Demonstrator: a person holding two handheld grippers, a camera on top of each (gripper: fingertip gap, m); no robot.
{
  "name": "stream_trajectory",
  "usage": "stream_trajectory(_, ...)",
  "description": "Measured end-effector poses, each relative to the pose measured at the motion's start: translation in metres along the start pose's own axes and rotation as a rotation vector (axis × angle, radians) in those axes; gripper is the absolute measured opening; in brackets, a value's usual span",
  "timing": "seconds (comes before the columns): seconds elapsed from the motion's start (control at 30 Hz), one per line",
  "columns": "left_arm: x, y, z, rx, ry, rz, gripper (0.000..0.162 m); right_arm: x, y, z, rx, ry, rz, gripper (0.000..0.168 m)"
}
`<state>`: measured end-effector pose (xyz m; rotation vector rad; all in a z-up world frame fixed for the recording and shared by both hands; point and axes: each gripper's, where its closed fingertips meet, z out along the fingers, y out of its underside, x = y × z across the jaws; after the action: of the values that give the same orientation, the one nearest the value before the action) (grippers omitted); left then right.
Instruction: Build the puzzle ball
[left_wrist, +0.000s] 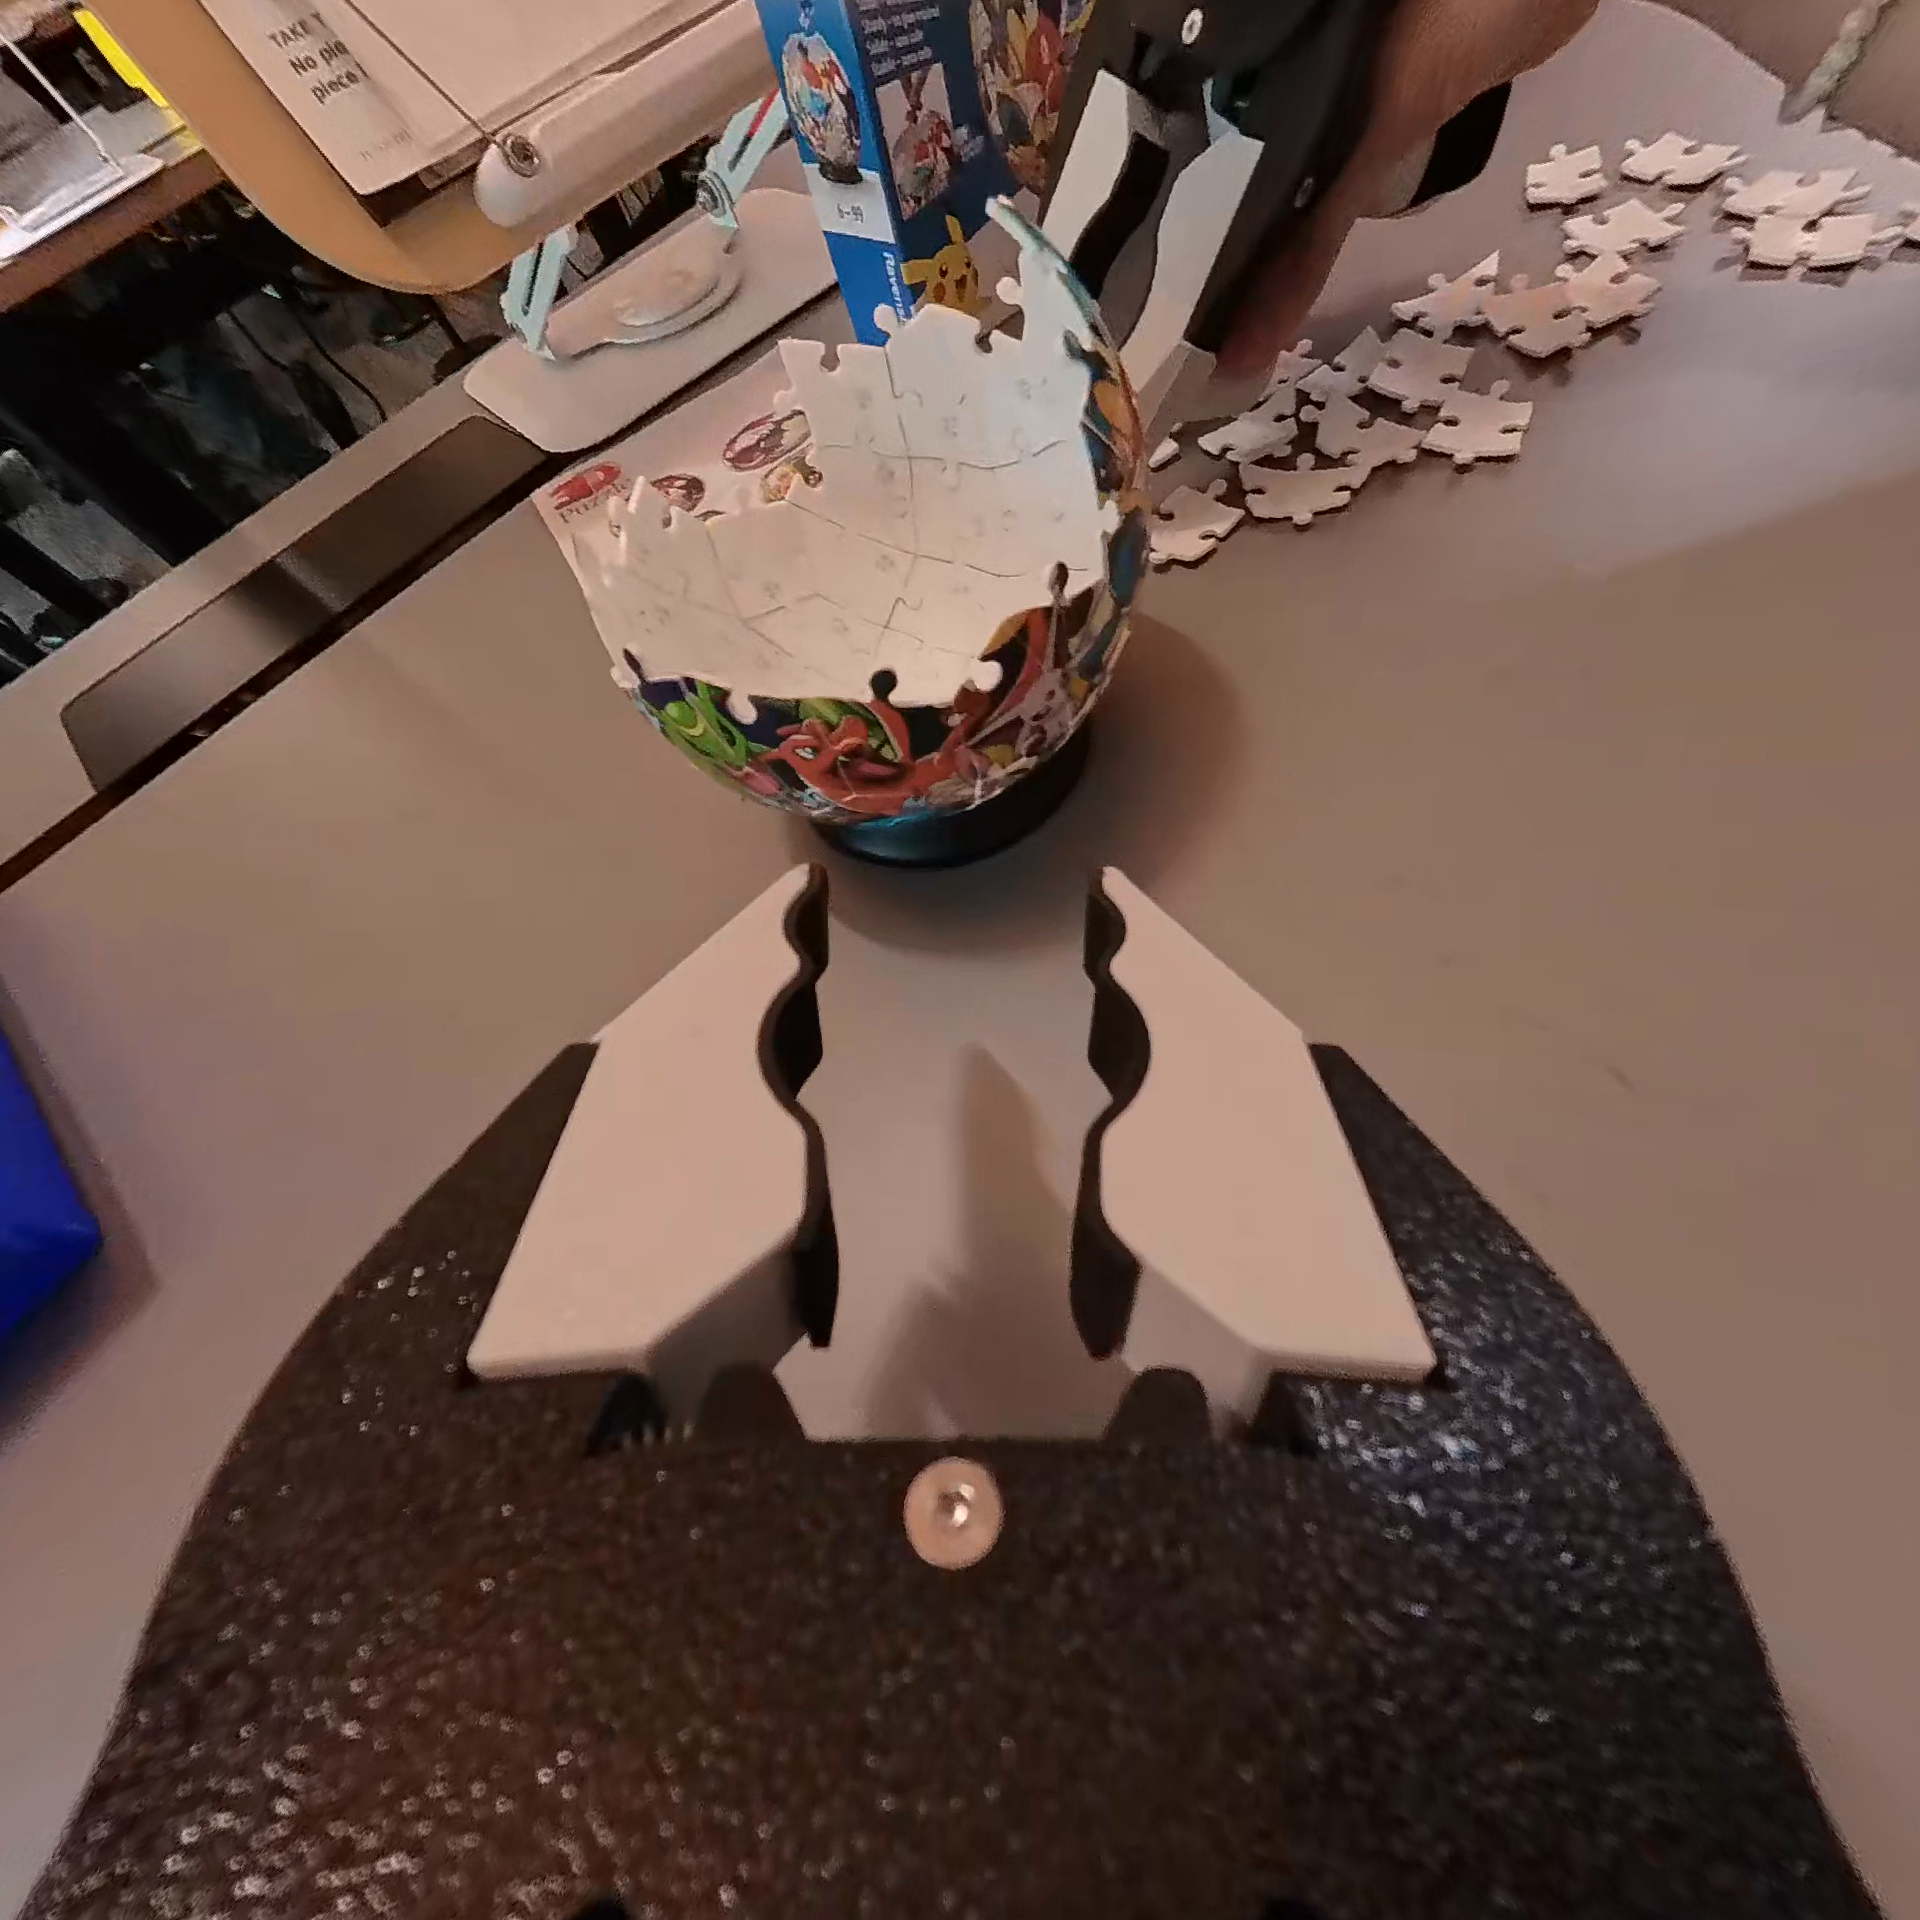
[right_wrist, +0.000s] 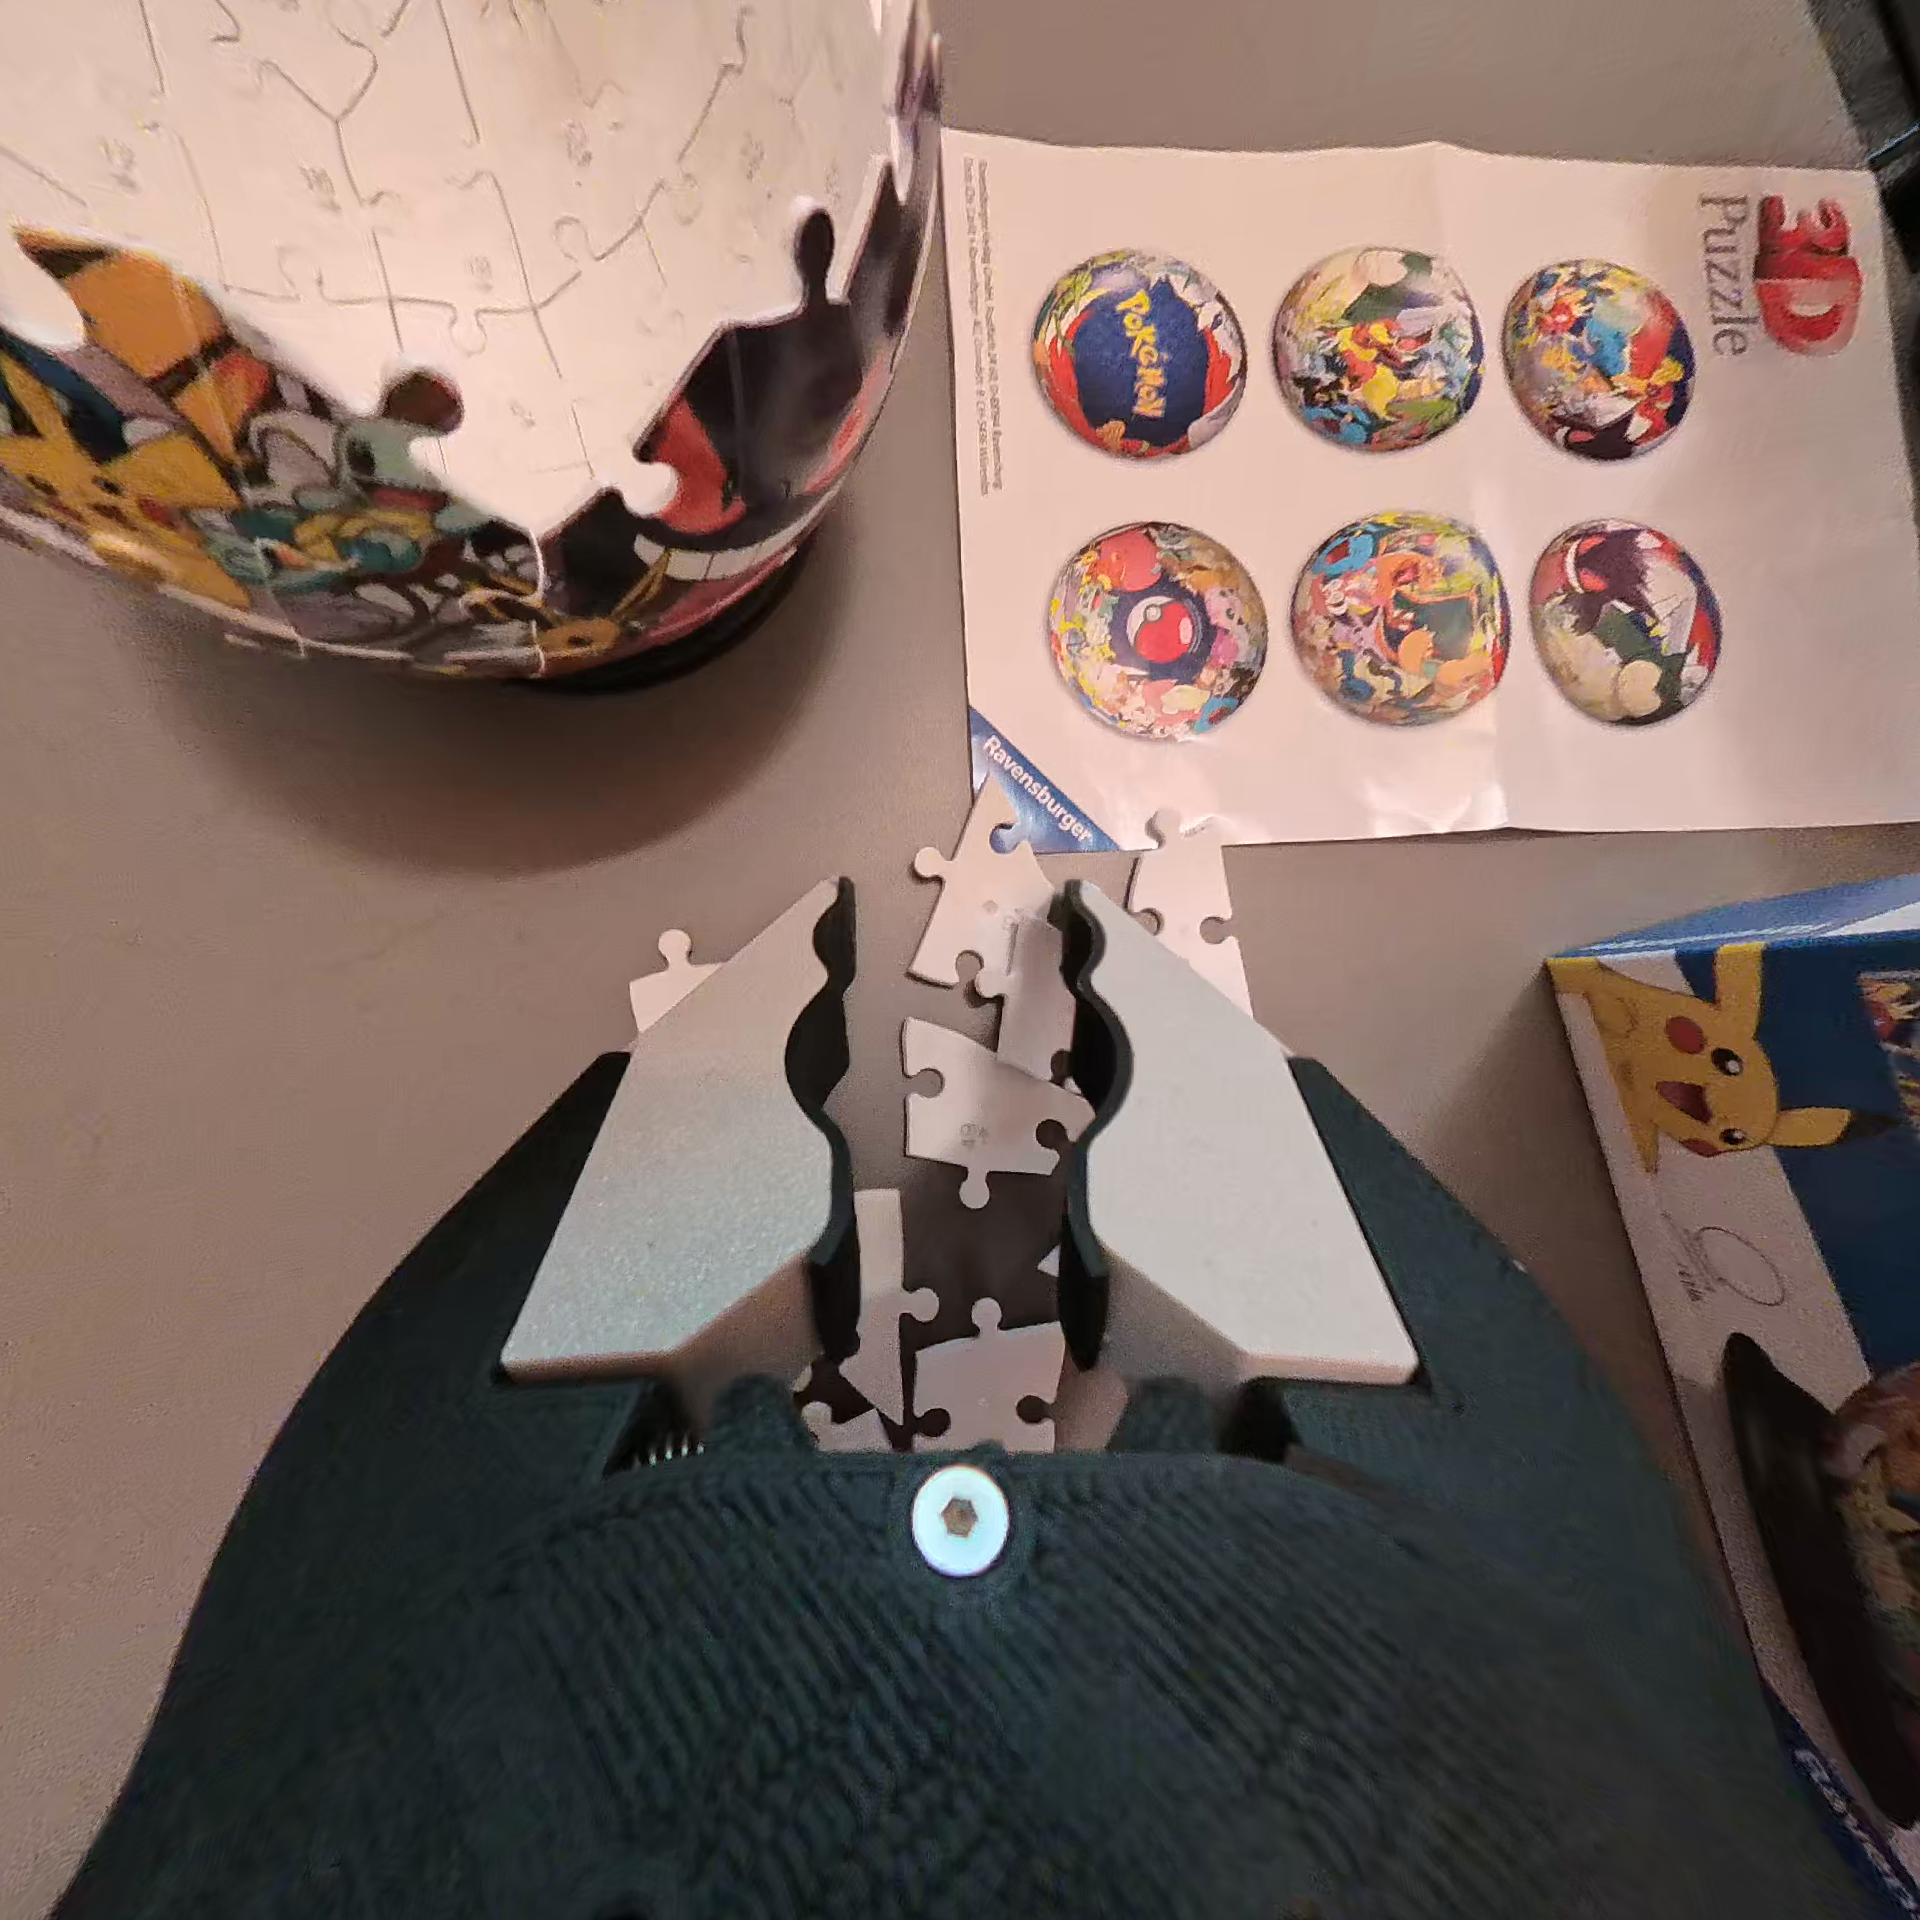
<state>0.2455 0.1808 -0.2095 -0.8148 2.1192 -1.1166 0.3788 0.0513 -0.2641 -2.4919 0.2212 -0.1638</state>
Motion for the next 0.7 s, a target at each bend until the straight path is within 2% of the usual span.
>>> stream_trajectory(0.13,0.005,0.003,0.002,-0.009,0.027,0.013,0.047,0.0,0.006,-0.003,-0.022,-0.045,0.083,0.037)
stream_trajectory(0.2,0.007,0.004,0.001,-0.009,0.035,0.019,0.047,-0.003,0.014,-0.009,-0.034,-0.055,0.062,0.045)
stream_trajectory(0.33,0.008,0.005,-0.001,-0.002,0.048,0.017,0.046,0.003,0.021,-0.014,-0.046,-0.018,0.064,0.048)
stream_trajectory(0.5,0.01,0.006,0.001,-0.007,0.061,0.007,0.045,0.014,-0.001,-0.014,0.061,0.023,0.097,0.041)
stream_trajectory(0.6,0.013,0.006,0.001,-0.011,0.066,0.016,0.045,0.017,0.009,-0.005,-0.031,0.033,0.131,0.043)
stream_trajectory(0.7,0.014,0.004,0.001,-0.004,0.065,0.009,0.044,0.019,0.008,-0.004,-0.04,0.063,0.145,0.035)
